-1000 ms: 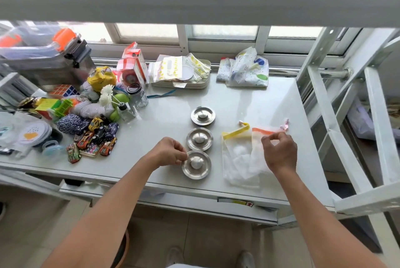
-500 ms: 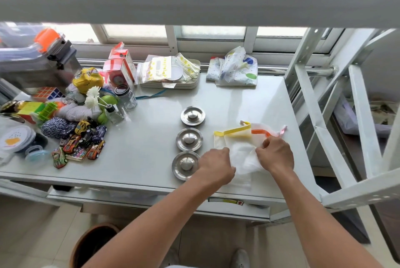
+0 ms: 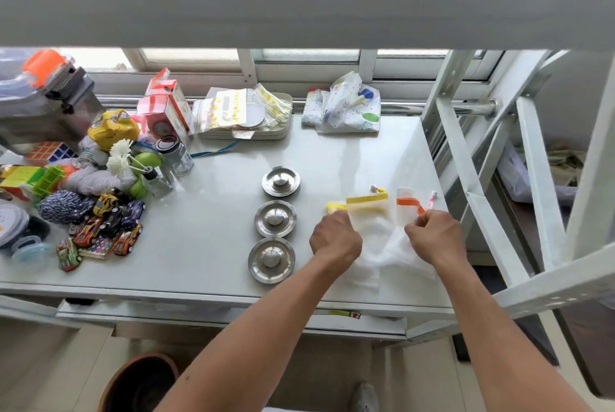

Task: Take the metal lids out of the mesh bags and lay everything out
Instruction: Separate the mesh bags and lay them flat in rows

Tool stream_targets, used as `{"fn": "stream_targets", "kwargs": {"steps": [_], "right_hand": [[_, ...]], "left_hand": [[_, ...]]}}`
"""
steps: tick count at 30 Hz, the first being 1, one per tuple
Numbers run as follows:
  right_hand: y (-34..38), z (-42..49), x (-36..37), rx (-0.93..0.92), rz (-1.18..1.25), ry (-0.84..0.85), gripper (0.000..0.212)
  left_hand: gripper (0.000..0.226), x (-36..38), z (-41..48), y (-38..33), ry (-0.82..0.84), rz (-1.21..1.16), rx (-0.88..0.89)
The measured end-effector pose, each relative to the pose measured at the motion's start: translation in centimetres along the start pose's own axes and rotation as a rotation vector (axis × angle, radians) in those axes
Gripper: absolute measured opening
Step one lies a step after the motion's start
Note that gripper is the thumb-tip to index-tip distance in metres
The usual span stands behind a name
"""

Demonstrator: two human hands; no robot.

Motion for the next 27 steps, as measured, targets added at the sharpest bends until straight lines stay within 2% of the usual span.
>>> {"fn": "stream_targets", "kwargs": {"steps": [2, 5, 7, 9, 12, 17, 19, 21, 24, 27], "right_hand": [[0.0, 0.1, -0.3, -0.024, -0.118, 0.017, 0.012], [-0.2, -0.1, 0.4, 0.067, -0.32, 0.245, 0.014], [0.1, -0.6, 0.8, 0.106, -0.449, 0.348, 0.036], [2.0, -0.5, 0.6, 0.004, -0.461, 0.223, 0.057], [5.4, 0.1, 1.7, -0.137, -0.18, 0.102, 0.05], [5.0, 2.2, 5.6, 0.027, -0.255, 0.203, 0.048], [4.8, 3.0, 6.0, 0.074, -0.254, 0.195, 0.04], [4.6, 3.8, 6.1, 0.109, -0.221, 0.18, 0.031], [4.1, 5.0, 5.1, 0.122, -0.125, 0.085, 0.03], [3.4, 5.9, 4.4, 0.117, -0.062, 0.008, 0.032]], "left_hand": [[0.023, -0.8, 1.1, 1.2, -0.051, -0.102, -0.062], [0.024, -1.8, 2.4, 2.3, -0.084, -0.184, -0.07], [0.021, -1.9, 3.0, 2.7, -0.079, -0.214, -0.047], [0.016, -1.8, 3.6, 2.8, -0.07, -0.236, -0.011], [0.016, -1.3, 3.8, 2.4, -0.044, -0.253, 0.065], [0.033, -1.5, 3.7, 1.8, -0.056, -0.267, 0.132], [0.04, -1.8, 3.9, 1.9, -0.049, -0.296, 0.112], [0.04, -2.2, 4.3, 2.2, -0.036, -0.356, 0.065], [0.025, -2.7, 5.1, 2.7, -0.034, -0.47, -0.014], [0.042, -2.7, 5.4, 2.9, 0.023, -0.574, -0.079]]}}
Point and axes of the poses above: each hand's wrist, its own z-axis towards the middle knuckle, its own x-axis out of the palm, y = z × x, the point moved 5 cm from there along z, towards the middle knuckle, and after that the axes turned 13 degrees about z, right-handed, at the moved point
